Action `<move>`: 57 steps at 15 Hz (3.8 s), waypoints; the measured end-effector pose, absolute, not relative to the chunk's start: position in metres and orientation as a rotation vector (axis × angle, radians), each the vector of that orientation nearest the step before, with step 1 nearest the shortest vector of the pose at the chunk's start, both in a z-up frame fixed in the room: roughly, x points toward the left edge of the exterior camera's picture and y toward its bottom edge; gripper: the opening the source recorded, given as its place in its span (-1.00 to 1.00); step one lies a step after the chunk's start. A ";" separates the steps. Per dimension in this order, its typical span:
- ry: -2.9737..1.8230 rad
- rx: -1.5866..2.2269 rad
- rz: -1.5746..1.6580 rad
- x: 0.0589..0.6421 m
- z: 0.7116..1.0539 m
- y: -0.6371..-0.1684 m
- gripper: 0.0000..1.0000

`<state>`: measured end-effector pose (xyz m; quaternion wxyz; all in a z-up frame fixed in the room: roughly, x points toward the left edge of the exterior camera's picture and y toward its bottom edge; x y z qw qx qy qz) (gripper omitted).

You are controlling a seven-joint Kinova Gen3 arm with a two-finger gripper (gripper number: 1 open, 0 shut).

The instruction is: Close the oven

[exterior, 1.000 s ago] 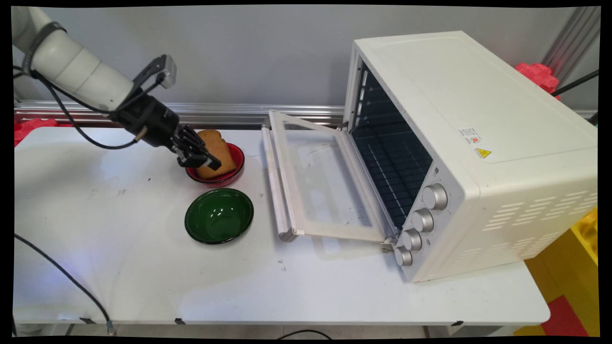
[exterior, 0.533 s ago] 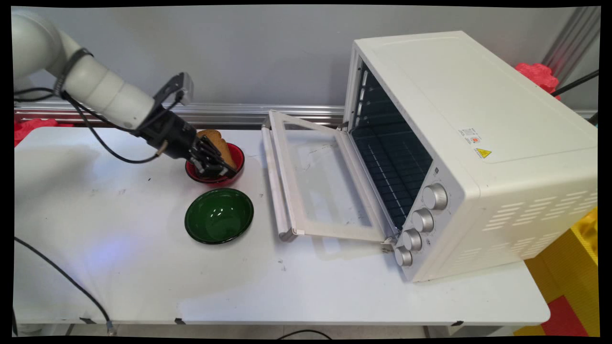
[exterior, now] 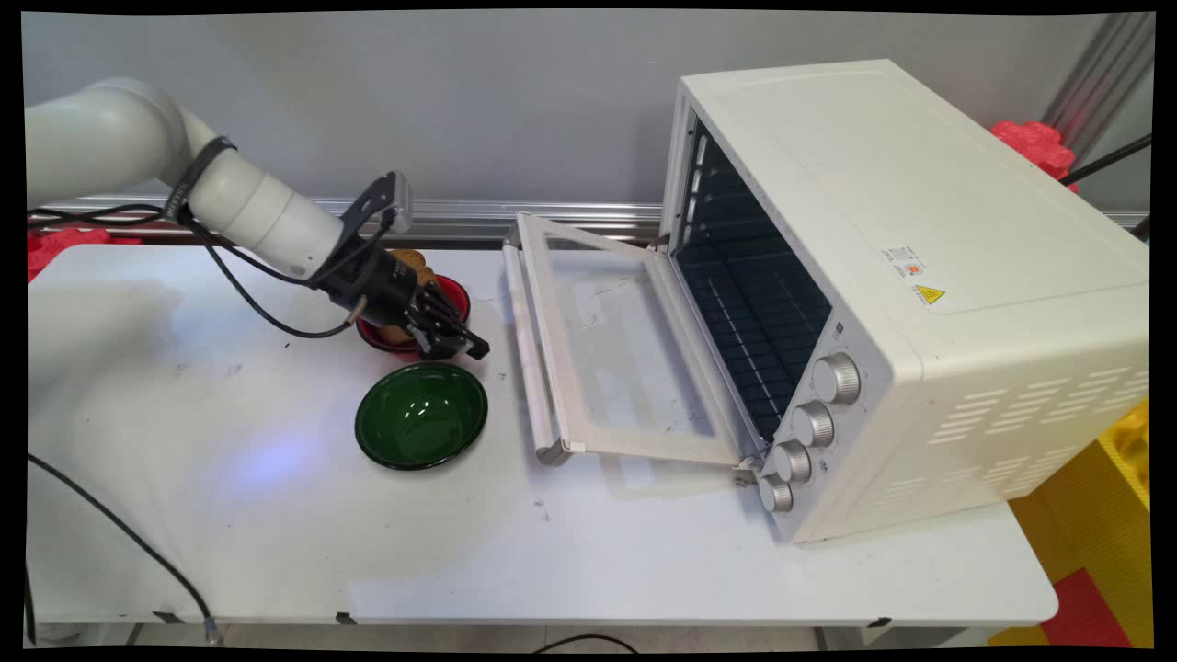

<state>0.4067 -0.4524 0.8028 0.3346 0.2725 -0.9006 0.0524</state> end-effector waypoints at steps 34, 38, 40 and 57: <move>-2.247 0.586 0.122 0.386 0.784 -0.486 -1.00; -2.210 0.577 0.104 0.386 0.794 -0.486 -1.00; -2.192 0.573 0.096 0.386 0.798 -0.487 -1.00; -2.051 0.569 0.099 0.376 0.838 -0.506 -1.00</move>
